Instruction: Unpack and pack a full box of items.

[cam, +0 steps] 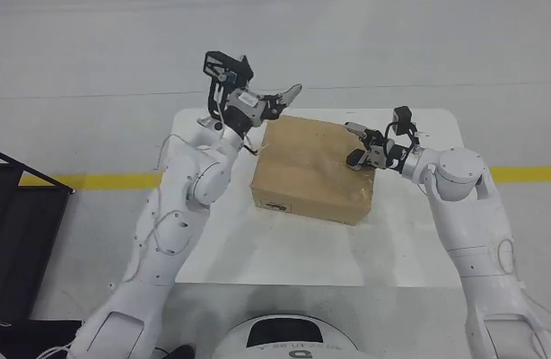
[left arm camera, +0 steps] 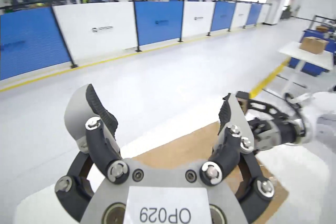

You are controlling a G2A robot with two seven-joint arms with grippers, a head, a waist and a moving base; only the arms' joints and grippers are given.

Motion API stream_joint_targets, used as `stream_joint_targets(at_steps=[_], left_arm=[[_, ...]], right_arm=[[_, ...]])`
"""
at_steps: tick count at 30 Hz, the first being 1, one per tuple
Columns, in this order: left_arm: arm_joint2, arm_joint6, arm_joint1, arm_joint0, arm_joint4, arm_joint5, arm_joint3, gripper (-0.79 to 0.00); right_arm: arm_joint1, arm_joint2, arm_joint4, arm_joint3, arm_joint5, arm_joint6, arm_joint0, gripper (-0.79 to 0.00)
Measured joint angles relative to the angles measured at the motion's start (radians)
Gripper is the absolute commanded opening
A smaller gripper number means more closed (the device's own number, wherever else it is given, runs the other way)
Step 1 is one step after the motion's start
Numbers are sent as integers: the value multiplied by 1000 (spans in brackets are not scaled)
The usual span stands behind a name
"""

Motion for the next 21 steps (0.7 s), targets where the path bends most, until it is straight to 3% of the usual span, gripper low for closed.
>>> stream_joint_targets(at_steps=[4, 8, 15, 21], left_arm=[[-126, 22, 22, 73, 48, -8, 37, 0], [-181, 42, 32, 91, 62, -7, 133, 0], [-151, 78, 34, 54, 88, -51, 345, 0], [-81, 86, 28, 17, 145, -75, 451, 0]], right_arm=[[0, 0, 0, 0, 0, 0, 0, 0], [0, 0, 0, 0, 0, 0, 0, 0], [0, 0, 0, 0, 0, 0, 0, 0], [0, 0, 0, 0, 0, 0, 0, 0]])
